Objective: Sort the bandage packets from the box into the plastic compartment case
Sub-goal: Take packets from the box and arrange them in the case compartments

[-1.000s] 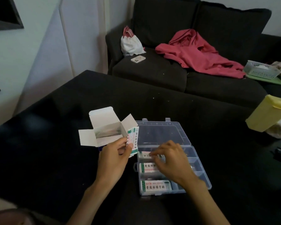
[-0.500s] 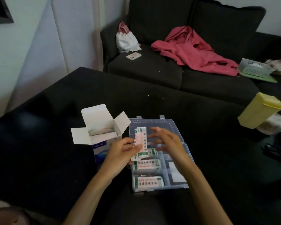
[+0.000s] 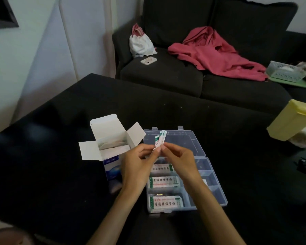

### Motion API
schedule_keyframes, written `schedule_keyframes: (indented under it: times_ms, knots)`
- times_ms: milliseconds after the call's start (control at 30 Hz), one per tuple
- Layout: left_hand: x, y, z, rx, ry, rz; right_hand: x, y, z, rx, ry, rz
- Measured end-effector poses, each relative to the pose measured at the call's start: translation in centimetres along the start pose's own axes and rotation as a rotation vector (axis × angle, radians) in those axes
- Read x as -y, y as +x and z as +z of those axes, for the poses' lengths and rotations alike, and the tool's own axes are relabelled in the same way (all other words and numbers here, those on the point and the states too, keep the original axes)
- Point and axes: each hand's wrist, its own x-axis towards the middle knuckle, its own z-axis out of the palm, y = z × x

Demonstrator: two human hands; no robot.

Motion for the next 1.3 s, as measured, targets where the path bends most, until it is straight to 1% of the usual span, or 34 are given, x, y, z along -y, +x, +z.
schedule_keyframes:
  times_ms: [67,200,267,333,400,467,533,600,667,767,900,967,1033,1167,1300]
  knots:
    - [-0.2,0.2,0.1,0.027,-0.037,-0.03,0.1,0.2,-0.1,-0.018,0.01,-0.057]
    - [-0.5,0.4,-0.3,0.132,-0.085,-0.066,-0.2,0.3,-0.2,0.004,0.03,-0.08]
    - [-0.2,0.7,-0.8,0.186,-0.001,-0.057,-0.2,0.3,-0.5,0.037,0.001,-0.095]
    - [0.2,0.9,-1.4,0.221,0.17,0.013,0.0,0.4,-1.0,0.099,-0.053,-0.128]
    - [0.5,0.9,-1.7,0.224,0.317,0.07,0.2,0.6,-2.0,0.138,-0.162,-0.169]
    - [0.6,0.8,-2.0,0.165,0.427,0.085,0.4,1.1,-3.2,0.117,-0.405,-0.236]
    - [0.6,0.8,-2.4,0.076,0.491,0.116,0.5,1.7,-3.9,0.135,-0.648,-0.311]
    - [0.6,1.0,-2.7,0.047,0.512,0.151,0.5,2.1,-3.9,0.217,-0.808,-0.363]
    - [0.7,1.1,-2.8,0.051,0.557,0.176,0.4,2.4,-3.4,0.321,-0.894,-0.343]
    - [0.9,1.3,-3.1,0.1,0.637,0.198,0.0,2.8,-2.4,0.42,-0.899,-0.269]
    - [1.1,1.3,-3.3,0.248,0.709,0.251,-0.6,3.0,-2.1,0.441,-0.857,-0.216]
    - [1.3,1.1,-3.2,0.324,0.731,0.272,-0.6,3.0,-2.2,0.428,-0.819,-0.191]
    - [1.6,0.9,-3.1,0.39,0.769,0.283,-0.4,2.9,-2.3,0.393,-0.827,-0.215]
    - [2.1,0.6,-3.0,0.45,0.793,0.257,0.1,2.9,-2.3,0.351,-1.047,-0.33]
    - [2.3,0.7,-3.0,0.461,0.795,0.239,2.4,3.5,-3.6,0.241,-1.168,-0.3]
